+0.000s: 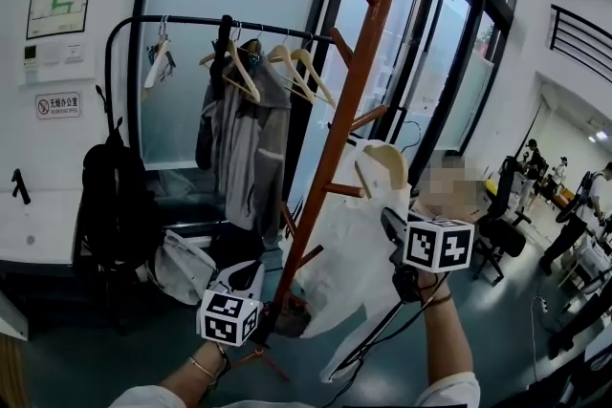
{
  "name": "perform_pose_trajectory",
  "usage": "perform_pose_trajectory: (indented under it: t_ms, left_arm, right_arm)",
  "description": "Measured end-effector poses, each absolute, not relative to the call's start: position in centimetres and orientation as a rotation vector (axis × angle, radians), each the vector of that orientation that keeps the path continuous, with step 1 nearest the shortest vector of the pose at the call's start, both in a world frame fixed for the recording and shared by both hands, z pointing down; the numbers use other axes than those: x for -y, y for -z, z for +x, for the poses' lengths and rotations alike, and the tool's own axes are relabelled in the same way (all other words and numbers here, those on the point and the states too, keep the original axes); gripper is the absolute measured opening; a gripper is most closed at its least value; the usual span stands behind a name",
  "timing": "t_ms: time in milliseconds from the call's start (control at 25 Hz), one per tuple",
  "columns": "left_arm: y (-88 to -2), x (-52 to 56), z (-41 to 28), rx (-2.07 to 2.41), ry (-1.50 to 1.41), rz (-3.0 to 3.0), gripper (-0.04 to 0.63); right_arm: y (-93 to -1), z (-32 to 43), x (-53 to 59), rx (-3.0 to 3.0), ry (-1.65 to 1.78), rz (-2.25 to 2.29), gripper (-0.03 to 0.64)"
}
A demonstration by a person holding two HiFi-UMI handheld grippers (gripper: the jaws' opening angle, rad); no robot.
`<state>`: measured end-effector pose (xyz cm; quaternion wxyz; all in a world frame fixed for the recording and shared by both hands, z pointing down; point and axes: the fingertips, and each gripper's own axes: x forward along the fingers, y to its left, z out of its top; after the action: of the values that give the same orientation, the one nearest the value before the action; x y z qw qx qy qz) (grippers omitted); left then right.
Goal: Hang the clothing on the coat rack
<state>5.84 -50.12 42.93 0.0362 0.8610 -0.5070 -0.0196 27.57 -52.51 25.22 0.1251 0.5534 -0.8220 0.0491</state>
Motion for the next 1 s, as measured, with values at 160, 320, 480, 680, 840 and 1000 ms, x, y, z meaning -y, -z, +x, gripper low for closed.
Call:
perform_pose_trajectory:
  t_ms: [160, 320, 480, 680, 840, 1000]
  left_arm:
    - [-42.7, 49.7, 6.0, 1.556, 0.063, 2.649, 0.008]
    - [-42.4, 49.4, 5.9, 1.561, 0.068, 2.651, 0.008]
    - [-42.1, 49.1, 5.6, 1.576, 0.074, 2.651, 0.008]
    - [-42.1, 48.9, 4.7, 1.604, 0.073, 2.633, 0.009]
    - [-42.6, 49.0, 4.0, 1.625, 0.068, 2.612, 0.008]
    - [-42.9, 49.2, 3.1, 1.646, 0.068, 2.588, 0.008]
  right_arm:
    - [-24.4, 27.3, 52.4, 2.39, -0.119, 1.602, 0.04]
    - [-23.6, 26.8, 52.6, 2.392, -0.096, 1.587, 0.04]
    - [-23.2, 26.6, 53.0, 2.38, -0.091, 1.573, 0.04]
    - [-22.9, 25.8, 53.8, 2.371, -0.079, 1.54, 0.04]
    - [-23.1, 25.3, 54.4, 2.373, -0.075, 1.517, 0.04]
    - [-23.4, 24.8, 55.2, 2.379, -0.083, 1.501, 0.04]
